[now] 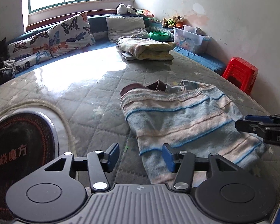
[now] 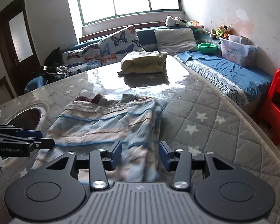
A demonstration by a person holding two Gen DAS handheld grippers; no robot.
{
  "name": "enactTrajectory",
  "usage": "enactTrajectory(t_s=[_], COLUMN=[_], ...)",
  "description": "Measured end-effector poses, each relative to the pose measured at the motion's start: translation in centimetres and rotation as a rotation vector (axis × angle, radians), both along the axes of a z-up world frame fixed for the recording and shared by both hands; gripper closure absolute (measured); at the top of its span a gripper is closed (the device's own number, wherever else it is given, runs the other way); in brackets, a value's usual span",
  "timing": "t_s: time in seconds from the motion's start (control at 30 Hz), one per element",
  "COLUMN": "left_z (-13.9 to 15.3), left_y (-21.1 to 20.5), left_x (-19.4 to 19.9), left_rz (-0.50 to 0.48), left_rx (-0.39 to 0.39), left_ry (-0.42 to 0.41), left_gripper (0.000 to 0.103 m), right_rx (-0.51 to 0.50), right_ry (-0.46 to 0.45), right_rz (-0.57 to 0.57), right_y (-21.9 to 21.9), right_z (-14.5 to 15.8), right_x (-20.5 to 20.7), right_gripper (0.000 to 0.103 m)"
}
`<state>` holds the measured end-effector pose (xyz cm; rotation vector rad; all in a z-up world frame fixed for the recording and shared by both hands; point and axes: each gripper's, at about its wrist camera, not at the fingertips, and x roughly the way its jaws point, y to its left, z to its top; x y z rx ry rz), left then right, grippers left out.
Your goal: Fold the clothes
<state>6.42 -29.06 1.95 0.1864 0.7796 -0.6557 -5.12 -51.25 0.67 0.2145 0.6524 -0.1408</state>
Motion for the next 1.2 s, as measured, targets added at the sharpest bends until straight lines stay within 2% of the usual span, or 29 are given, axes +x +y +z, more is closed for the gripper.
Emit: enactTrajectory(t_s=[0.03, 0.37, 0.5, 0.63, 0.83, 0.93, 1.03, 1.2], left_z=[-0.1, -0.3, -0.6, -0.7, -0.9, -0.9, -0.9, -0.8], left_y=[0.3, 2.3, 2.5, 2.5, 2.6, 2.7, 2.9, 3.3], left_x=[-0.2, -3.8, -4.8, -5.1, -5.3, -5.2, -5.3, -5.1], left_rz=[0.005, -0.008, -0.024, -0.026, -0.024, -0.020, -0.018, -0.003], left_rx=[-0.003, -0.020, 0.002, 0.015, 0.025, 0.027, 0.027, 0.024], left_ry=[0.007, -0.005, -0.029, -0.043, -0.043, -0.039, -0.036, -0.028], left_gripper=[0.045, 0.037, 0.037, 0.037, 0.037, 0.036, 0.036, 0.034], right_rx=[-0.002, -0.098, -0.178, -0.088, -0.090, -0.030, -0.003, -0.076], right_ry=[-0.008, -0.092, -0.113, -0.138, -0.171, -0.120, -0.058, -0.070], right_rz=[0.004, 0.069, 0.011, 0.002, 0.071, 0.087, 0.057, 0.077], right_y=[0.4, 4.4, 4.3, 3.3, 4.9, 4.8, 4.3, 5.7], right_z=[0.0, 0.6, 0.7, 1.3, 1.3, 0.3, -1.3, -0.5], right_x=[-0.4, -3.7, -4.7, -5.4, -5.4, -4.6, -4.0, -4.3], right_gripper=[0.049, 0.047, 0.047, 0.047, 0.047, 0.047, 0.048, 0.044])
